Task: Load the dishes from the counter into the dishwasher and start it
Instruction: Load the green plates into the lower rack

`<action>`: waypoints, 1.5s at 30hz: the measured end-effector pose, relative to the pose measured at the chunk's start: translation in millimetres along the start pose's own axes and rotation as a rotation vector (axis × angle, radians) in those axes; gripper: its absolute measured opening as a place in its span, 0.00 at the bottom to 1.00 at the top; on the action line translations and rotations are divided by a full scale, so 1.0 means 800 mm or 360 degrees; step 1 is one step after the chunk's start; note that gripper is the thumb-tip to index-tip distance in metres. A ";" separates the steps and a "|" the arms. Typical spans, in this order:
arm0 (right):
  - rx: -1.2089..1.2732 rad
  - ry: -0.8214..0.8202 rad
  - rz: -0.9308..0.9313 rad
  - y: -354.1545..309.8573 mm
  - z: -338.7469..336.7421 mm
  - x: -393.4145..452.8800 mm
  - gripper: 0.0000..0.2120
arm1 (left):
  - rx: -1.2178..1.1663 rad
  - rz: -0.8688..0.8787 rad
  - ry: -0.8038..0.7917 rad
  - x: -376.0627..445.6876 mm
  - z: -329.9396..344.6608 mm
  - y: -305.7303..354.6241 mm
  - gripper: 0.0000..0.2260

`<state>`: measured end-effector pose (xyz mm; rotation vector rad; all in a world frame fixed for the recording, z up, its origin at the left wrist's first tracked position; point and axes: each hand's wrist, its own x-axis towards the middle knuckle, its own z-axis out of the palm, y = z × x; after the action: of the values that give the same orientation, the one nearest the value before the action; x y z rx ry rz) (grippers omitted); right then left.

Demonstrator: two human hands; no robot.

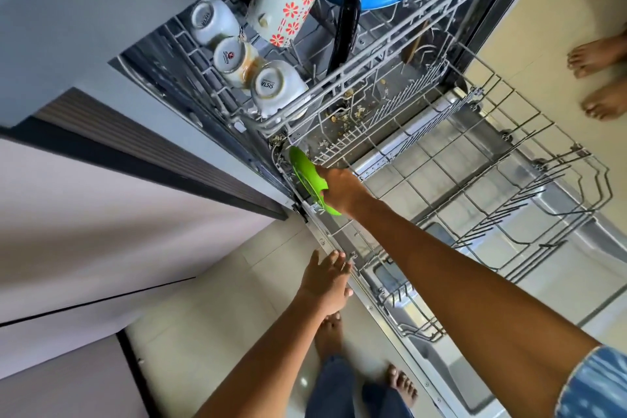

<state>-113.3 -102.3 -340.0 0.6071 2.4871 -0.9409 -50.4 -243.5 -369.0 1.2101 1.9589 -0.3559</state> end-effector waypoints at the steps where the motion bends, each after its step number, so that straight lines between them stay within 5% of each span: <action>1: 0.0024 0.0033 -0.0013 -0.003 -0.004 -0.010 0.23 | -0.0085 -0.0014 -0.0004 -0.004 -0.005 0.001 0.25; 10: 0.0314 0.0659 -0.0367 -0.089 -0.044 -0.221 0.12 | -0.0505 -0.0368 0.0813 -0.217 -0.079 -0.008 0.20; 17: 0.0603 0.0701 -0.1124 -0.308 -0.091 -0.431 0.09 | -0.0709 -0.0956 0.1659 -0.567 -0.104 0.013 0.21; 25: 0.0516 0.0312 -0.1947 -0.493 -0.063 -0.616 0.11 | -0.0744 -0.2000 0.2313 -0.844 0.028 0.128 0.21; 29: 0.0578 -0.0060 -0.2139 -0.544 0.008 -0.676 0.10 | -0.0731 -0.2475 0.2330 -0.905 0.116 0.190 0.26; 37: 0.0524 -0.0522 -0.2281 -0.596 0.147 -0.796 0.10 | -0.1019 -0.3068 0.2055 -0.998 0.282 0.256 0.15; 45: 0.0337 -0.0658 -0.2441 -0.601 0.211 -0.846 0.11 | -0.1044 -0.2916 0.1704 -1.028 0.382 0.268 0.13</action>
<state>226.1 -714.0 138.2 -1.5321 2.1264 -1.5213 468.5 -831.8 78.9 -1.3877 3.1130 0.1945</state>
